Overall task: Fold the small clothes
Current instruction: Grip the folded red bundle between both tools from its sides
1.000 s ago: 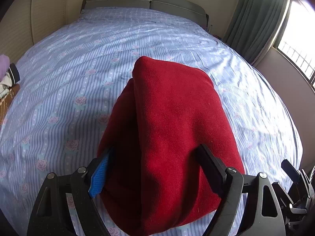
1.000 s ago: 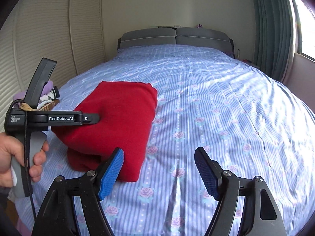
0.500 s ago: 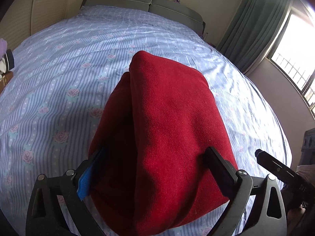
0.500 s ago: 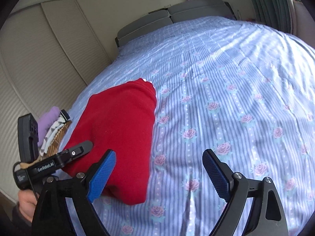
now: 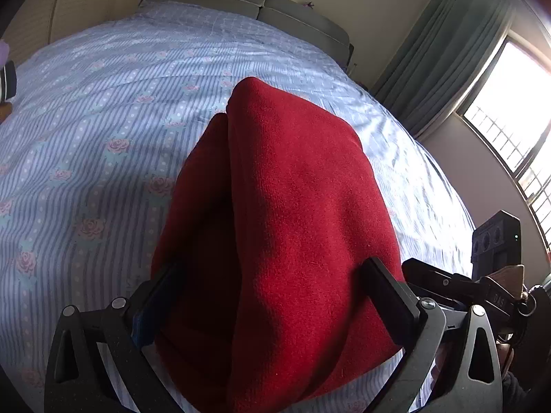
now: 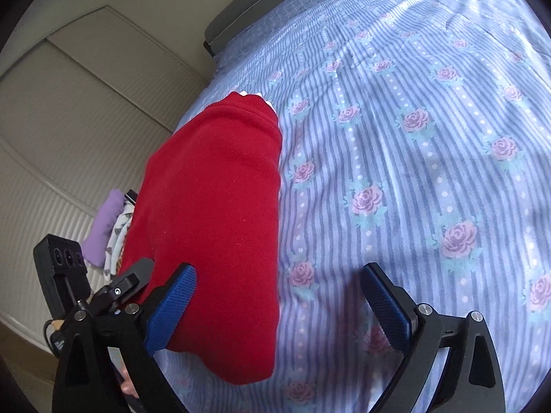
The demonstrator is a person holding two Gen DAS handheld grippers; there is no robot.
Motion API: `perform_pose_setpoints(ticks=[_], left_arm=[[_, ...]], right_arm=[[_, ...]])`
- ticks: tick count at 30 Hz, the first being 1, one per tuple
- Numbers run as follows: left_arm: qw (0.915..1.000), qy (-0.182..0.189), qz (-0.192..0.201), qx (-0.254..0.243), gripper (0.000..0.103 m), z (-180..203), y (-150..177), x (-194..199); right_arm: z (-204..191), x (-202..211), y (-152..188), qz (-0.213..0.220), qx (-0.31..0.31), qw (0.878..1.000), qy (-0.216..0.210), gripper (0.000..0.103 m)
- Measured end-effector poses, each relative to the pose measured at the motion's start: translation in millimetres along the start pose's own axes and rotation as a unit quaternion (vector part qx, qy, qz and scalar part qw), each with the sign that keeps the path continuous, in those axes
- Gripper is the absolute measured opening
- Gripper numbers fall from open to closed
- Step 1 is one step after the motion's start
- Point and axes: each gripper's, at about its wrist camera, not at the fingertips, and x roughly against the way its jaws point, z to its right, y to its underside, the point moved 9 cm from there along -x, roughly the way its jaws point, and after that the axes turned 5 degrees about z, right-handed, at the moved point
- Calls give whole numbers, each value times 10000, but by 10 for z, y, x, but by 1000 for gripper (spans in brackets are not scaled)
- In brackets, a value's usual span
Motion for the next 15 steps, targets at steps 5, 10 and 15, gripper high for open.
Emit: perform_pose_setpoints(ticks=[5, 10, 15], left_arm=[[9994, 291, -21, 169, 103, -76, 22, -8], [9987, 426, -64, 280, 103, -171, 40, 13], [9974, 541, 50, 469, 103, -230, 81, -4]], right_arm=[[-116, -157, 10, -211, -180, 9981, -555, 98], [-254, -337, 39, -426, -83, 9963, -744, 103], [-463, -464, 124, -674, -35, 9930, -965, 103]])
